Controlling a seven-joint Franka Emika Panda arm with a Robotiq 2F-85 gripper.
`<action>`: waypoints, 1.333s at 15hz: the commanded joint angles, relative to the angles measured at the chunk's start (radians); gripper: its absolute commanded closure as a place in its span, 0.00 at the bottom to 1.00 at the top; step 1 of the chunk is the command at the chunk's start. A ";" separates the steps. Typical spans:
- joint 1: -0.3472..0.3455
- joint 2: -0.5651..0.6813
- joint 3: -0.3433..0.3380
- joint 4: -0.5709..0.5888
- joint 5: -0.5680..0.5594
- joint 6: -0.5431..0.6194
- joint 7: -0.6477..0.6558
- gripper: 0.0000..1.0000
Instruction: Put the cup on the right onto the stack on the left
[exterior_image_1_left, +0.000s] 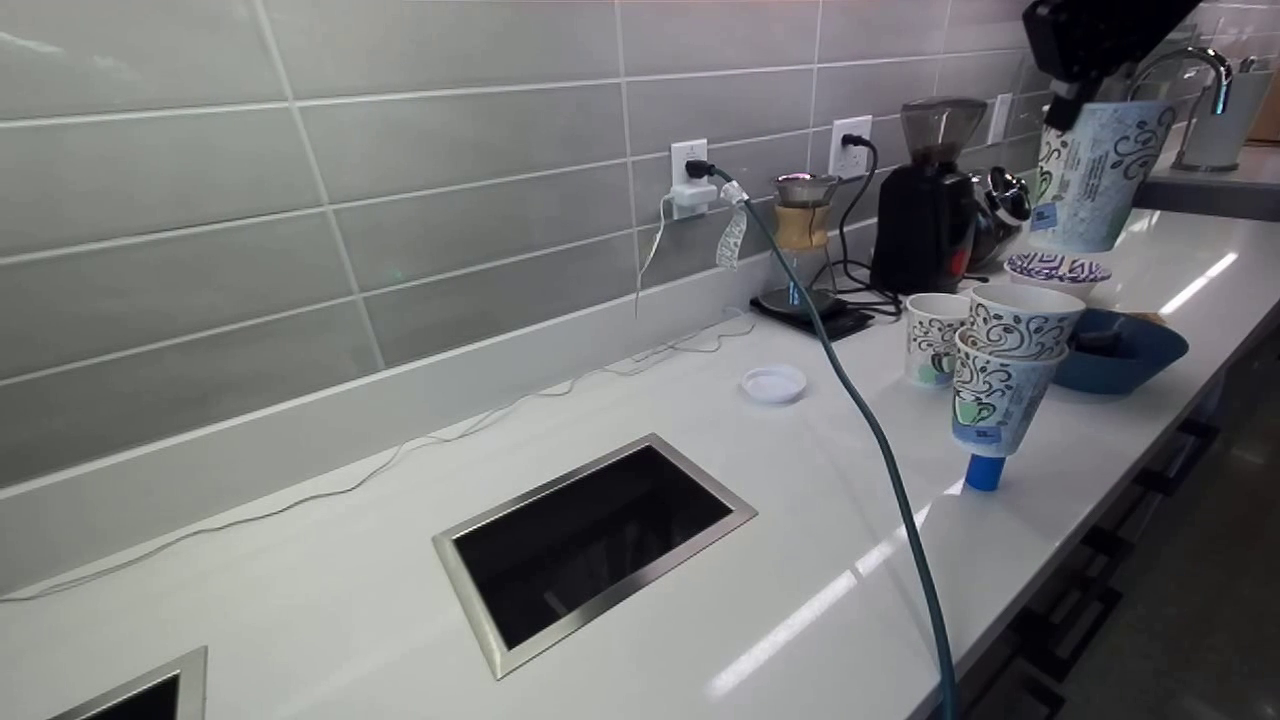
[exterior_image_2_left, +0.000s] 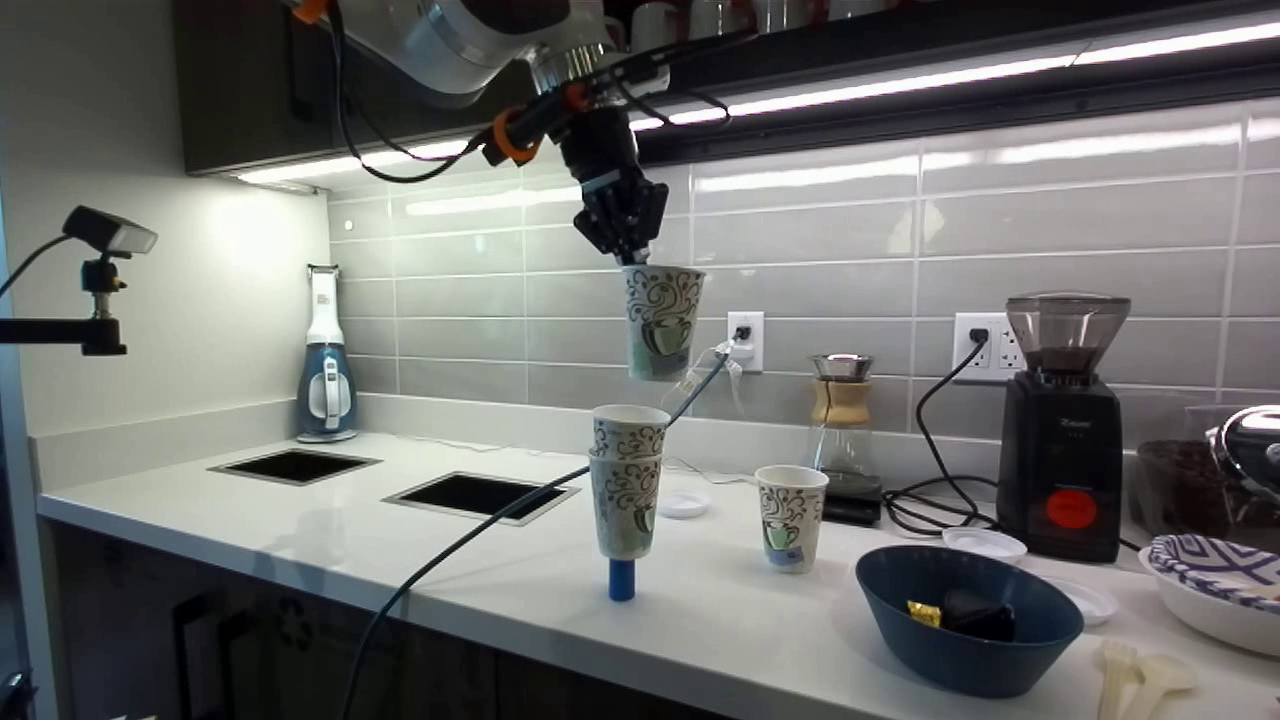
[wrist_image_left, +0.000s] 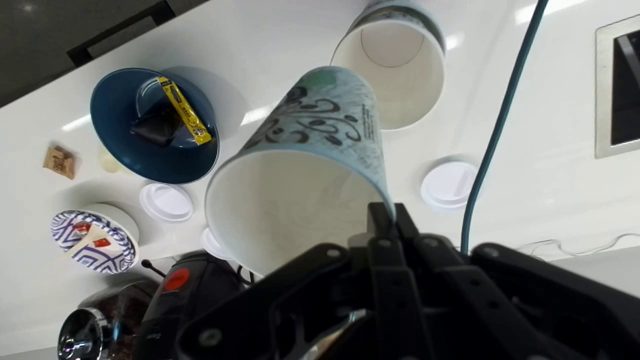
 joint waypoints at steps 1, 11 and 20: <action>0.005 0.001 -0.003 0.004 -0.001 -0.004 0.002 0.97; 0.028 0.028 0.008 0.010 0.041 -0.044 0.003 0.99; 0.035 0.032 0.016 0.000 0.034 -0.057 0.021 0.99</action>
